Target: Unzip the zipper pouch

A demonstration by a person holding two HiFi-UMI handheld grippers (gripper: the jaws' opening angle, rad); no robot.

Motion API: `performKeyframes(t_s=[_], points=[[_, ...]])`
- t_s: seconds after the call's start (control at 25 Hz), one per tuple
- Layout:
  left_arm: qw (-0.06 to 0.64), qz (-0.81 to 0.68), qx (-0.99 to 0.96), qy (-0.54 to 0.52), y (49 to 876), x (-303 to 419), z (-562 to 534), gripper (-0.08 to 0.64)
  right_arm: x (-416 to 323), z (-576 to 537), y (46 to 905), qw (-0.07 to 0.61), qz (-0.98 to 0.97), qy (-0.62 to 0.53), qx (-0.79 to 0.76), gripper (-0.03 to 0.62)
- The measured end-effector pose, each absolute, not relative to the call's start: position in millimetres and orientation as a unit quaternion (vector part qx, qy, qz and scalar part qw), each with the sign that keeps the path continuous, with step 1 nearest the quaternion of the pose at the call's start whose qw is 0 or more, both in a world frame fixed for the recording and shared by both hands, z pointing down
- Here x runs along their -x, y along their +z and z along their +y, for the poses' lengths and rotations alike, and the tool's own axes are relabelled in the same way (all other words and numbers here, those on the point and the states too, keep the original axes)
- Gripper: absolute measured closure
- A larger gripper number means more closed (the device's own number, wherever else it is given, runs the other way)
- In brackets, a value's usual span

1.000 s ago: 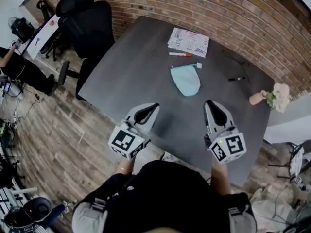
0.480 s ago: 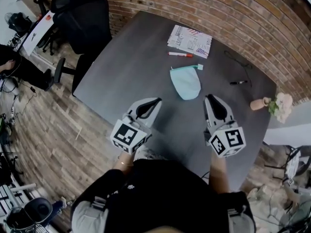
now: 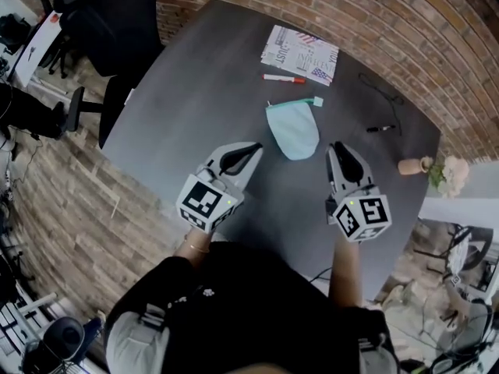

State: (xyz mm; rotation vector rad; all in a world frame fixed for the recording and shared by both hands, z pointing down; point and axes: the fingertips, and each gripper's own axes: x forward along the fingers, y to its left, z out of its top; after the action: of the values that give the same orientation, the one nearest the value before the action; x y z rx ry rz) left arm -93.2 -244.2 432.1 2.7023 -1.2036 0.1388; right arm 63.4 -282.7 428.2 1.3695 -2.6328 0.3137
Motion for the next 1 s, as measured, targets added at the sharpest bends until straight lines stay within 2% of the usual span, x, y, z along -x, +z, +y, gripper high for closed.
performKeyframes(t_s=[0.6, 0.8, 1.0], points=[[0.127, -0.409, -0.902, 0.055, 475, 110, -301, 0.555, -65, -361, 512, 0.150, -0.850, 0.192, -0.467, 0.526], [0.136, -0.415, -0.898, 0.057, 487, 117, -309, 0.555, -65, -378, 538, 0.153, -0.839, 0.242, -0.462, 0.526], [0.136, -0.419, -0.896, 0.055, 491, 121, -317, 0.555, -61, -389, 569, 0.197, -0.834, 0.256, -0.448, 0.522]])
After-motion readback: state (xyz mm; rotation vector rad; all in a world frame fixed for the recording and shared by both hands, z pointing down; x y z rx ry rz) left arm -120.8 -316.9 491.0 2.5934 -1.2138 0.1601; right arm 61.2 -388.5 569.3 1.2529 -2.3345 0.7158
